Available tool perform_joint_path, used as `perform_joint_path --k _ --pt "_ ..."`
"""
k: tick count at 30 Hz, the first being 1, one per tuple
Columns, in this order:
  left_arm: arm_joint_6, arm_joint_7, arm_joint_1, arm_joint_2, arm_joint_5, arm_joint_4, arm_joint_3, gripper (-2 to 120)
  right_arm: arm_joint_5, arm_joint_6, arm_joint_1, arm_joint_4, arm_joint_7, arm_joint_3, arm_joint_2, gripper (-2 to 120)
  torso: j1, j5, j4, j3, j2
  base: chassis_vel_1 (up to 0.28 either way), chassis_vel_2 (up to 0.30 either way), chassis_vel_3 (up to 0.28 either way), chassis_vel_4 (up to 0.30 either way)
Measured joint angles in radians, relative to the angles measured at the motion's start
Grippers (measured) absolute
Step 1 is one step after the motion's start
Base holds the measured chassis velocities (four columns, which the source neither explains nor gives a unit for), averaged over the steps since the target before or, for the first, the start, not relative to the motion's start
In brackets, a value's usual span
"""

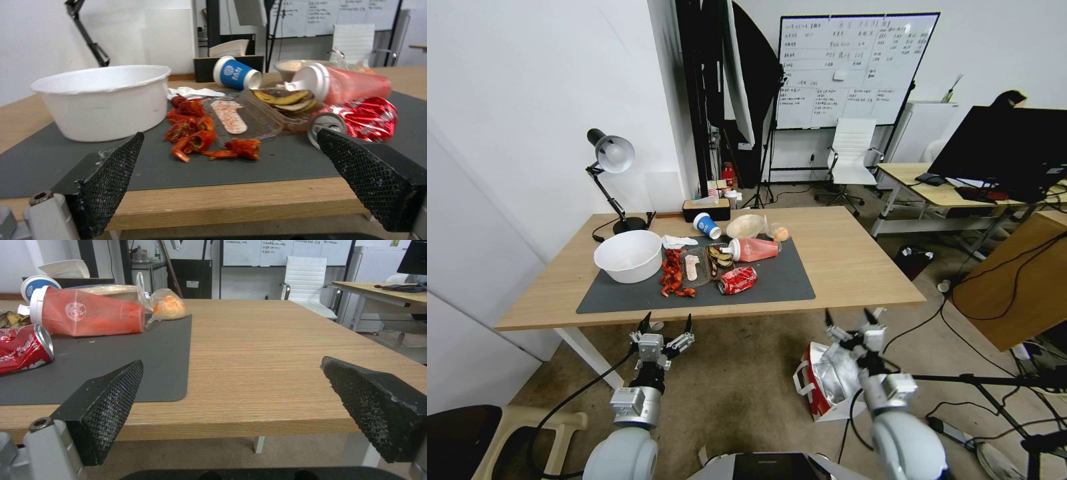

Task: Pick up the food delivery bag from the floor and place it on the table.

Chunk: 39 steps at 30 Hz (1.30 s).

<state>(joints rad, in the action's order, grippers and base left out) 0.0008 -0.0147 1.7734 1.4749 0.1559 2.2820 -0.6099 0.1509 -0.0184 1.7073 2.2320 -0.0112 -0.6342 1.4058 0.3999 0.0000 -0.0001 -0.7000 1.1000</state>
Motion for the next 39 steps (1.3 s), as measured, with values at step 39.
perform_joint_path --k 39 --pt "-0.046 -0.026 -0.072 -0.081 0.467 -0.08 -0.191 100 0.055 0.075 -0.017 -0.017 0.165 -0.027 -0.014 100 -0.019 0.0 0.0002 0.024 -0.044 0.0 0.0 0.0 0.0"
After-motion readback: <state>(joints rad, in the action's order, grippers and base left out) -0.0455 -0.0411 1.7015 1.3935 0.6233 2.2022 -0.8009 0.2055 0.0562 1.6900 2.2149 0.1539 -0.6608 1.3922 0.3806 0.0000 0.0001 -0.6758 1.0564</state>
